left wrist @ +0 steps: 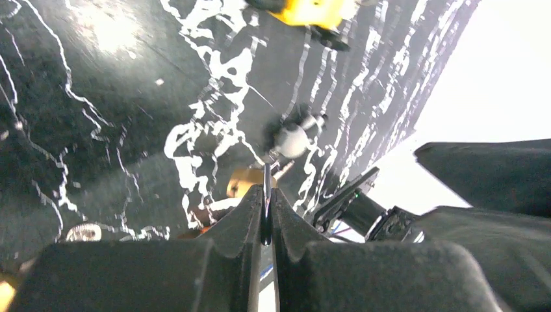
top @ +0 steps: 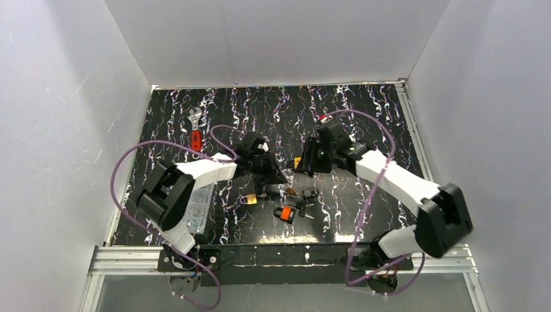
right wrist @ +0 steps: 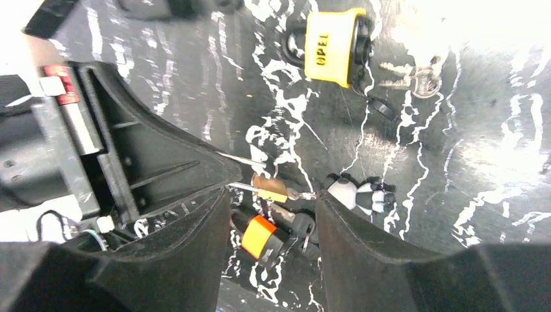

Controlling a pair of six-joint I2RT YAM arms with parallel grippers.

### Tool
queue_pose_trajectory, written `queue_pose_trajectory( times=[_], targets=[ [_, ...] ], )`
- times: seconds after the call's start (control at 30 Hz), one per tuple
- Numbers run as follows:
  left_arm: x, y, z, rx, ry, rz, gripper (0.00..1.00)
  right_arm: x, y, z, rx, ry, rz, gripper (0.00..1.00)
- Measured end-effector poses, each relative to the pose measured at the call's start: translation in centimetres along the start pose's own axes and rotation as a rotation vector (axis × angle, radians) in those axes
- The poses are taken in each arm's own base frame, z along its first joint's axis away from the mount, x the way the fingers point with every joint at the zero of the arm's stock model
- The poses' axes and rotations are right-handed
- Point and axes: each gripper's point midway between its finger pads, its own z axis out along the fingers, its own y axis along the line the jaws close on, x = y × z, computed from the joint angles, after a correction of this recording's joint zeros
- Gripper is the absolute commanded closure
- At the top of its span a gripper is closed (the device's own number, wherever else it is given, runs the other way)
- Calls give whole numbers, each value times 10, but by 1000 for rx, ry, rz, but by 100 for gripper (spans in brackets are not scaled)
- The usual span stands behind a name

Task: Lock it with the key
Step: Pick up the lock from the center of the board, then lock the lock.

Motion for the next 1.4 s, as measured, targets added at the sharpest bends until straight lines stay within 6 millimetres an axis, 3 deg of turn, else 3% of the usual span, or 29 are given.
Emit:
queue_pose_trajectory(
  times=[0.2, 0.43, 0.57, 0.63, 0.77, 0.9, 1.1, 1.4],
  targets=[
    [0, -44, -56, 109, -79, 186, 100, -35, 26, -77, -140, -238, -78, 40],
    [1, -126, -155, 320, -246, 462, 100, -40, 50, -137, -287, -362, -166, 39],
    [9, -164, -207, 430, -321, 536, 100, -43, 64, -172, -381, -455, -228, 35],
    [11, -178, -224, 467, -339, 538, 100, -47, 74, -191, -438, -516, -269, 35],
    [14, -191, -240, 490, -340, 502, 100, -51, 97, -223, -569, -617, -374, 34],
    [16, -190, -243, 482, -319, 444, 100, -48, 116, -238, -677, -642, -469, 34],
    [19, -198, -253, 504, -308, 384, 100, -42, 145, -247, -812, -597, -581, 38],
    [27, -215, -280, 578, -323, 342, 100, -37, 163, -247, -906, -542, -648, 45]
  ],
)
